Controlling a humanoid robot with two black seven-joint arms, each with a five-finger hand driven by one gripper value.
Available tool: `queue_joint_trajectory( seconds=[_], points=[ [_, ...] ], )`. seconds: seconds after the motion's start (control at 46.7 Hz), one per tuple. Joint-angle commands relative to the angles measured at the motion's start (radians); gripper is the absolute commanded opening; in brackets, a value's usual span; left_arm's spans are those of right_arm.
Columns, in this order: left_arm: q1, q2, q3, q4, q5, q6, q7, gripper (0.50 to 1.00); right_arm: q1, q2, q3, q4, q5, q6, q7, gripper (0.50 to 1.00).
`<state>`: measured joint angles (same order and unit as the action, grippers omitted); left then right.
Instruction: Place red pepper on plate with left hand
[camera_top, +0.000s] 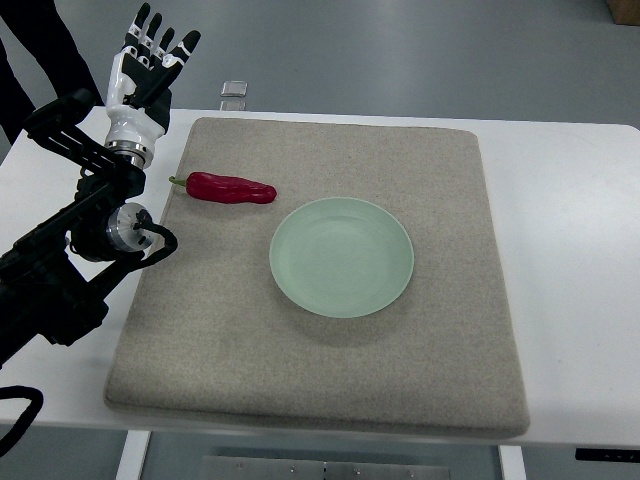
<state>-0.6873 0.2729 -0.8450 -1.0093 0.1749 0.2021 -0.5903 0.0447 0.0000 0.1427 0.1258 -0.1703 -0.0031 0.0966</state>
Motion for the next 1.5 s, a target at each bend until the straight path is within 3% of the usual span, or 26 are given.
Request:
queue_joint_trajectory(
  seconds=[0.0,1.22,1.476],
  points=[
    [0.0,0.0,0.0,-0.002,0.0,0.0,0.0,1.0,0.0,0.0,0.0,0.0,0.0,0.0,0.0,0.932],
    [-0.017,0.029,-0.006,0.02,0.006,-0.015,0.0,1.0,0.0,0.0,0.0,0.0,0.0,0.0,0.0,0.932],
    [-0.02,0.037,0.0,0.058,0.153,-0.003,0.0,1.0,0.0,0.0,0.0,0.0,0.0,0.0,0.0,0.932]
  ],
)
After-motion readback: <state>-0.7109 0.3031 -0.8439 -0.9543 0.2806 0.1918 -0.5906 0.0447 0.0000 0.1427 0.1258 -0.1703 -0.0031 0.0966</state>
